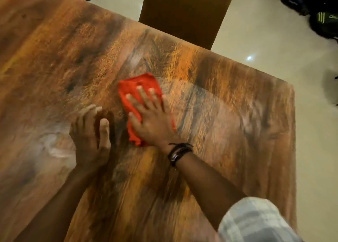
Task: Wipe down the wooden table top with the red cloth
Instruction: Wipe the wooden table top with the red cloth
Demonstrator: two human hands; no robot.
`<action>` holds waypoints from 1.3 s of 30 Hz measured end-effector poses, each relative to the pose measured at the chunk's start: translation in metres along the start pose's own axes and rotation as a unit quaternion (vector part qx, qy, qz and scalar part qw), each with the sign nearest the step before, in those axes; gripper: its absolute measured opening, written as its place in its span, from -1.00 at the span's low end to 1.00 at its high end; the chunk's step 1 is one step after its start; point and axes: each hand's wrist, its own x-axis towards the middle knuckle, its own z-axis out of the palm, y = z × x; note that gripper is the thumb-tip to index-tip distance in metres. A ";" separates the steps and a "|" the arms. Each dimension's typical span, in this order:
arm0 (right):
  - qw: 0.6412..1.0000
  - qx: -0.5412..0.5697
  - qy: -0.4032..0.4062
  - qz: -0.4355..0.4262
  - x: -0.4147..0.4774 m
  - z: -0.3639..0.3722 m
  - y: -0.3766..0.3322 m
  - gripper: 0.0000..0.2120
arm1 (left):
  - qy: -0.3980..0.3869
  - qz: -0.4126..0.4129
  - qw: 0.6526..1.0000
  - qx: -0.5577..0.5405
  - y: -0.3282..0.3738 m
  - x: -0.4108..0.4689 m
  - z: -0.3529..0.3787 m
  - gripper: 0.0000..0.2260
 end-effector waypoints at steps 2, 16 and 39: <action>0.994 -0.003 0.028 0.109 -0.003 -0.027 0.067 -0.44 | -0.022 0.017 0.999 0.016 0.006 -0.007 0.002 -0.50; 0.982 0.003 0.034 0.187 0.060 -0.027 0.040 -0.36 | -0.004 0.059 0.998 -0.004 0.028 -0.012 -0.006 -0.52; 0.952 -0.055 0.068 0.294 -0.108 -0.072 0.204 -0.38 | -0.140 0.088 0.985 -0.048 0.094 -0.105 0.052 -0.43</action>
